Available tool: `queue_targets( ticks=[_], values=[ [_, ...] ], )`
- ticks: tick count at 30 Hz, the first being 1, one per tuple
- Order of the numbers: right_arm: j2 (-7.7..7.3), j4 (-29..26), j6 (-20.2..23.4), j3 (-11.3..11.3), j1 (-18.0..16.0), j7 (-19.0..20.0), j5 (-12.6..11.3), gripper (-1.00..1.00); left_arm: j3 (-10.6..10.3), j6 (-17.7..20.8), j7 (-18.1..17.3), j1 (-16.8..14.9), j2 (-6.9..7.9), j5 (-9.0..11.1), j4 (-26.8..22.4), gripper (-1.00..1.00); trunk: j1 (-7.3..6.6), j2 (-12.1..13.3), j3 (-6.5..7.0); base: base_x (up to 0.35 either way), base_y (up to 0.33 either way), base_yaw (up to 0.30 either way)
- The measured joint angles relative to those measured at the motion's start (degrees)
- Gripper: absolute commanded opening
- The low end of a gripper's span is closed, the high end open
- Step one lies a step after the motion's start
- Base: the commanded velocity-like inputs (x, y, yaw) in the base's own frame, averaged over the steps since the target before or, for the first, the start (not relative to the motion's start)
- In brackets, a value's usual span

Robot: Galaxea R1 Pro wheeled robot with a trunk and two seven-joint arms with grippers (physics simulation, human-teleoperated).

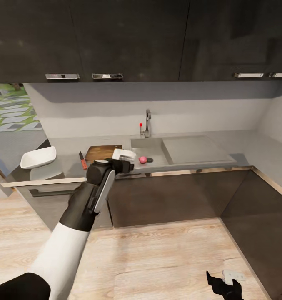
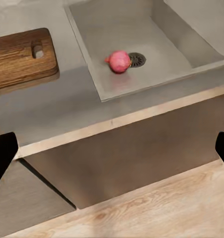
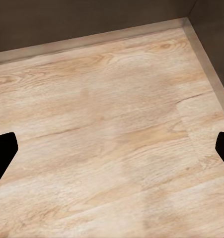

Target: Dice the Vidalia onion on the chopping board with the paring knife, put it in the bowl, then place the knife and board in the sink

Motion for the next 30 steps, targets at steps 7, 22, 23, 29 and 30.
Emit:
queue_targets(
  ticks=[7, 22, 23, 29, 30],
  values=[
    [0.31, 0.0, 0.0, 0.0, 0.0, 0.0, 0.1, 1.0, 0.0, 0.0, 0.0, -4.1, 0.05, 1.2, 3.7, 1.0, 0.0, 0.0, -0.01, 0.0, 0.0, 0.0],
    [0.46, 0.0, 0.1, 0.0, 0.0, -0.2, 0.0, 1.0, -2.9, -0.2, -0.2, -4.5, 0.61, 3.5, 5.5, 1.0, -0.03, 0.0, -0.01, 0.073, -0.023, 0.0],
    [0.46, 0.0, 0.1, 0.0, 0.0, -0.3, 0.0, 1.0, -2.9, -0.2, -0.2, -4.5, 0.62, 3.5, 6.1, 1.0, -0.03, 0.0, -0.01, 0.261, -0.099, 0.0],
    [0.46, 0.0, 0.1, 0.0, 0.0, -0.3, 0.0, 1.0, -2.9, -0.2, -0.2, -4.5, 0.62, 3.5, 8.4, 1.0, -0.03, 0.0, -0.01, 0.283, -0.127, 0.0],
    [0.46, 0.0, 0.1, 0.0, 0.0, -0.3, 0.0, 1.0, -2.9, -0.2, -0.2, -4.6, 0.62, 3.5, 8.6, 1.0, -0.03, 0.0, -0.01, 0.291, -0.149, 0.0]
  ],
)
